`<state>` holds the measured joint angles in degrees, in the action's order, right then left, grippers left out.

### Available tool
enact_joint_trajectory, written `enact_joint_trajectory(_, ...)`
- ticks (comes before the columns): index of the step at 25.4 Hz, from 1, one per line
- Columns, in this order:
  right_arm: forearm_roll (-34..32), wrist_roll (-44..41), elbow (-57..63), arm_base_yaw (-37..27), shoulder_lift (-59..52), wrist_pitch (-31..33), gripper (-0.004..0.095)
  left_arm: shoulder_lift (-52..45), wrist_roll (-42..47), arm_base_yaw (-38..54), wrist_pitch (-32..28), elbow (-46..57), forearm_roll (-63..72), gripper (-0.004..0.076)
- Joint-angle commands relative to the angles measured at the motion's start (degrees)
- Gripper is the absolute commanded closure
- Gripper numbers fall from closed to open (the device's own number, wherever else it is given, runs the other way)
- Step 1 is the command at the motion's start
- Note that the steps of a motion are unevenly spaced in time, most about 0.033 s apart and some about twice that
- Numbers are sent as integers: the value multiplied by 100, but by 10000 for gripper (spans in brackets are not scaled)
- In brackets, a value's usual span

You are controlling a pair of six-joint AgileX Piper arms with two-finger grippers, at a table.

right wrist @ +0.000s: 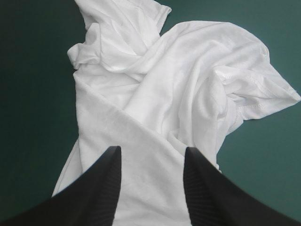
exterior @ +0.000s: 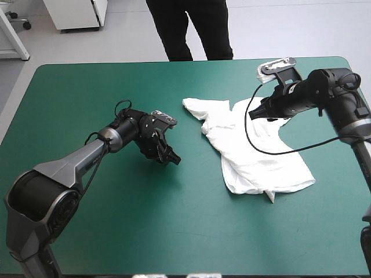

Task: Fold the cloth

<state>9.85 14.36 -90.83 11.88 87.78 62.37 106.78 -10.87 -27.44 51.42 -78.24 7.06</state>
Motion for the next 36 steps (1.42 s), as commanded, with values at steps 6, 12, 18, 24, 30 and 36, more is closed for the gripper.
enact_joint_trajectory(6,89,34,-189,-3,-209,-208,508,-238,54,-53,121,-105,112,412)
enact_joint_trajectory(12,89,34,-189,-3,-209,-208,508,-238,54,-53,121,-105,112,412)
enact_joint_trajectory(18,89,34,-189,-3,-209,-208,508,-238,54,-53,121,-105,112,412)
enact_joint_trajectory(24,89,88,-189,-3,-209,-258,508,-442,54,-40,519,-388,-99,412)
enact_joint_trajectory(30,61,88,-189,-3,-184,-470,507,-1491,142,-40,994,-1249,-526,412)
enact_joint_trajectory(36,61,57,-189,-3,135,-387,489,-2904,259,-40,1008,-1800,-1296,404)
